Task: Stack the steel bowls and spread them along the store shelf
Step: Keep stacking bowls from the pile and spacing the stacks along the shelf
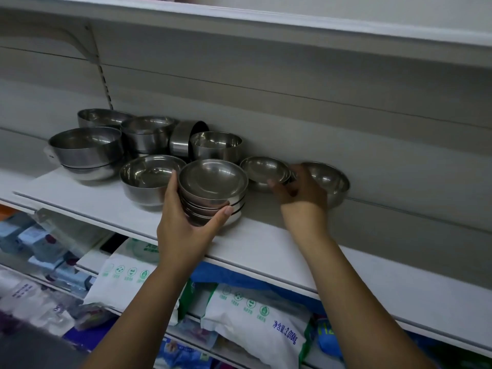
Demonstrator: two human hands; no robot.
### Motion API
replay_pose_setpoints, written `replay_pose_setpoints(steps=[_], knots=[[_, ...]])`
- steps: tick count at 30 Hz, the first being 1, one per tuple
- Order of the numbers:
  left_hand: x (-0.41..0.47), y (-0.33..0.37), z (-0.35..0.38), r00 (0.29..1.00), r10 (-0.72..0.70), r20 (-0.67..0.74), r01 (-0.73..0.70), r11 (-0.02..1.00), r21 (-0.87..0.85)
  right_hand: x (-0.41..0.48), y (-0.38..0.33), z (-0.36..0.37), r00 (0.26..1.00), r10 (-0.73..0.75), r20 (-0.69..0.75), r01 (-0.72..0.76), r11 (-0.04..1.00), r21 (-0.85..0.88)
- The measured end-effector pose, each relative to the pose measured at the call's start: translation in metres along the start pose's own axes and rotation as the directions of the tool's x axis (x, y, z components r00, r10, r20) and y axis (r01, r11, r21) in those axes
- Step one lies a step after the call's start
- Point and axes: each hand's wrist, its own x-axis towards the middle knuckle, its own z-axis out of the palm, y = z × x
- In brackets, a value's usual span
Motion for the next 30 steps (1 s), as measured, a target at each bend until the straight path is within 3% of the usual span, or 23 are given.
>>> replay_pose_setpoints(steps=[3,9,18,22,26,30], knots=[[0.001,-0.001,-0.002,1.000,-0.020,0.016,0.021,0.998,-0.058,0.014,0.000,0.018,0.981,0.098,0.168,-0.081,0.991,-0.108],[0.001,-0.002,-0.005,0.998,-0.036,0.041,0.042,0.988,-0.147,0.027,0.005,0.033,0.979,0.151,0.136,-0.125,0.976,-0.180],[0.001,-0.001,-0.004,0.999,-0.036,0.031,0.041,0.986,-0.162,0.023,0.008,0.018,1.000,-0.015,0.014,0.015,1.000,-0.024],[0.002,-0.002,-0.004,0.999,-0.022,0.035,0.028,0.984,-0.177,0.013,-0.021,-0.006,0.988,-0.147,-0.042,0.152,0.967,0.203],[0.003,-0.004,-0.004,0.999,-0.013,0.050,0.021,0.984,-0.176,-0.003,-0.050,-0.011,0.956,-0.286,0.061,0.258,0.925,0.280],[0.003,-0.003,-0.008,0.998,0.009,0.065,0.003,0.983,-0.184,-0.016,-0.049,-0.003,0.904,-0.288,0.316,0.214,0.945,0.249]])
